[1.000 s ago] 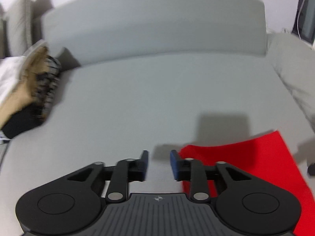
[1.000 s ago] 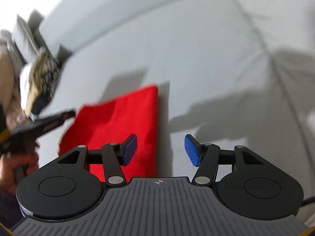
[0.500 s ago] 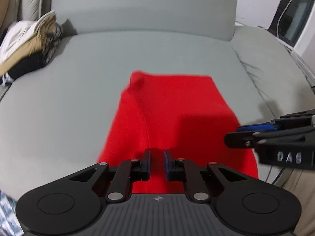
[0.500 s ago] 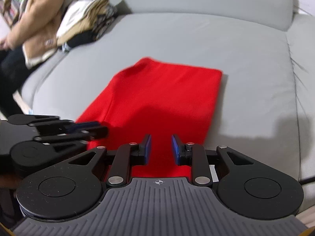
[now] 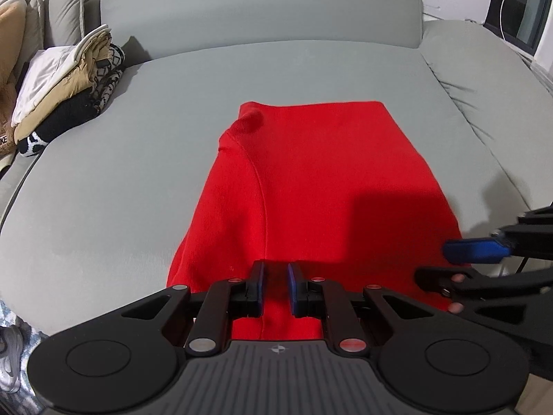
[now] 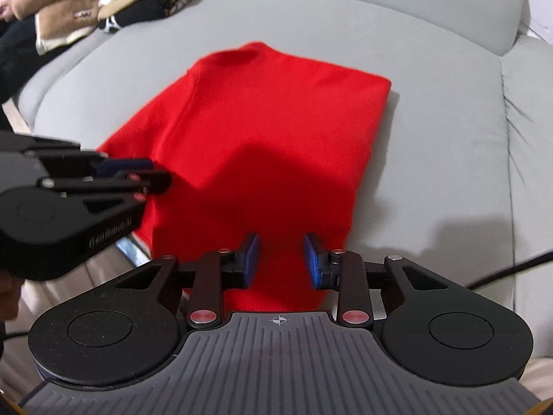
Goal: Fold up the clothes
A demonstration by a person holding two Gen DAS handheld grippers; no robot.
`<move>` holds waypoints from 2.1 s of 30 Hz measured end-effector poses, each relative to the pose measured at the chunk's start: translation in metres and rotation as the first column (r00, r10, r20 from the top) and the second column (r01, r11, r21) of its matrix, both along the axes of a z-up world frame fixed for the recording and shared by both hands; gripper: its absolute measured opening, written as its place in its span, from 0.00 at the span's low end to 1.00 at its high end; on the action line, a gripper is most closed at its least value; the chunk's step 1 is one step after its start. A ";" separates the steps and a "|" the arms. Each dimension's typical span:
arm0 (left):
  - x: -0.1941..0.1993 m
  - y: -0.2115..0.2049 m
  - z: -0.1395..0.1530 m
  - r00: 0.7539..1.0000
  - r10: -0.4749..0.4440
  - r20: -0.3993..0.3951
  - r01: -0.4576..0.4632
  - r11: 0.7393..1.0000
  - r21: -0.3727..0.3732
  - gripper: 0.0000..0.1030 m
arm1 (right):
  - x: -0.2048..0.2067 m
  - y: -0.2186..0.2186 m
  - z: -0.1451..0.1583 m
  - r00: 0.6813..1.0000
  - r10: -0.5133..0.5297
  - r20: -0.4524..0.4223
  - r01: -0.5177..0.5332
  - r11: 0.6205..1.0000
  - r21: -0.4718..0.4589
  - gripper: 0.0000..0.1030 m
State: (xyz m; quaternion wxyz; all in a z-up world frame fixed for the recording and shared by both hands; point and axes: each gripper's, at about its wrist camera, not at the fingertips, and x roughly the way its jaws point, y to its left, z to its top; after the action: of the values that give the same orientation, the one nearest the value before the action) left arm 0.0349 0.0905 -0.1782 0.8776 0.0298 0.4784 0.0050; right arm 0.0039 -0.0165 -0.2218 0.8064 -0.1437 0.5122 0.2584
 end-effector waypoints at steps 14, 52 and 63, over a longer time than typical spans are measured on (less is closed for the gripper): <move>-0.058 0.020 0.018 0.996 -0.038 -0.080 0.023 0.983 -0.182 0.29 | -0.016 -0.110 0.026 0.936 -0.193 -0.294 0.244 0.958 0.149 0.53; 0.084 0.087 -0.033 0.997 -0.061 -0.054 0.025 0.860 -0.510 0.44 | 0.123 -0.090 -0.041 0.867 -0.309 -0.391 0.483 0.715 0.505 0.32; 0.033 -0.061 0.049 0.968 -0.226 0.108 0.233 0.971 -0.049 0.26 | 0.050 -0.099 0.068 0.903 -0.429 0.018 0.388 0.833 0.395 0.23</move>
State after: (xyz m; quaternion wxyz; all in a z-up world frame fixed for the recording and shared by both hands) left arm 0.0680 0.0294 -0.1293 0.8960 0.0577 0.4264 -0.1098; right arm 0.0537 -0.1153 -0.1537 0.8811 0.1155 0.4272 0.1668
